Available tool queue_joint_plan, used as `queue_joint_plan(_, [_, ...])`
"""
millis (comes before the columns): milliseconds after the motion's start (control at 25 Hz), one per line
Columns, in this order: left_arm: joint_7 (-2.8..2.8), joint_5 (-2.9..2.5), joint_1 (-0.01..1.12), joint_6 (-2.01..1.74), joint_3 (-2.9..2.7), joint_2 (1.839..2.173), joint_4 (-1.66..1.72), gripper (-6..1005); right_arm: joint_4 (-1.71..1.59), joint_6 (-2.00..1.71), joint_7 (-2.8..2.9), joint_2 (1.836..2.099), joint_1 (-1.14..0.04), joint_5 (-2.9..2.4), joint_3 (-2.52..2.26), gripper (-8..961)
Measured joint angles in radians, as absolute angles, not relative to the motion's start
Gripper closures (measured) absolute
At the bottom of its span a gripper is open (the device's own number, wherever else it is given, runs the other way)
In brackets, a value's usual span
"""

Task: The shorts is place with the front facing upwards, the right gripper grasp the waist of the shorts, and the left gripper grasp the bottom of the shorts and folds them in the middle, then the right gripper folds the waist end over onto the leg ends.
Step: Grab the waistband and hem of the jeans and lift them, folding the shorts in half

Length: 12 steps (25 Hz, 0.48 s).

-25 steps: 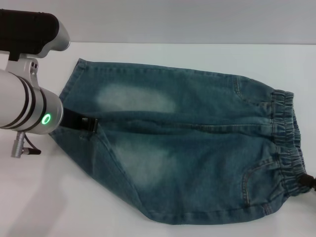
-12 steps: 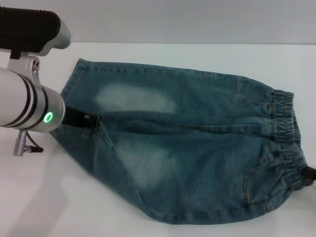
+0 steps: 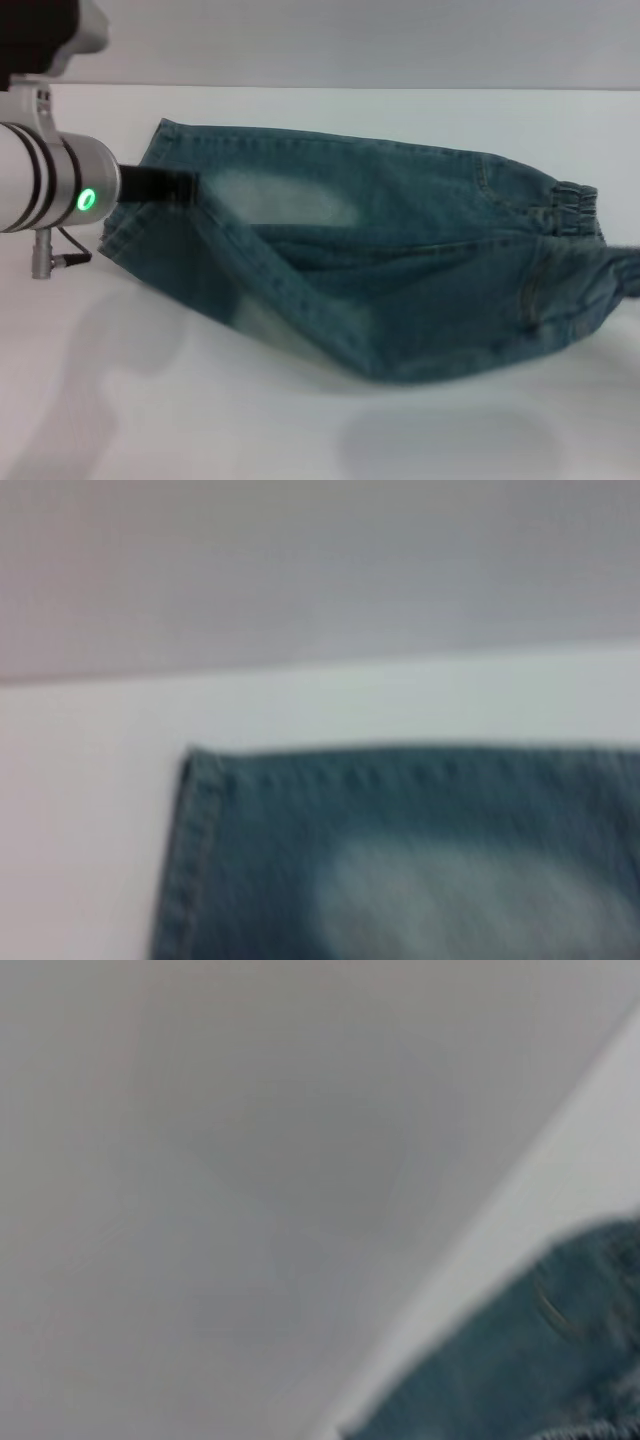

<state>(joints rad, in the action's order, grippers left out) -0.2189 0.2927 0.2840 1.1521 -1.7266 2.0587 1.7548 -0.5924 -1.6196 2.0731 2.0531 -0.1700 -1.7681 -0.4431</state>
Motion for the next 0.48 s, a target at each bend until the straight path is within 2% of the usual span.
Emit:
queue_joint_plan(200, [-0.219, 0.293, 0.228, 0.974, -1.714, 2.06, 1.725, 943, -0.546, -1.621, 2.056, 2.054, -0.177, -1.63, -0.443, 953])
queue_joint_plan(480, [-0.229, 0.306, 0.218, 0.783, -1.704, 2.062, 1.628, 936, -0.476, -1.619, 2.022, 2.062, -0.213, -1.488, -0.443, 953])
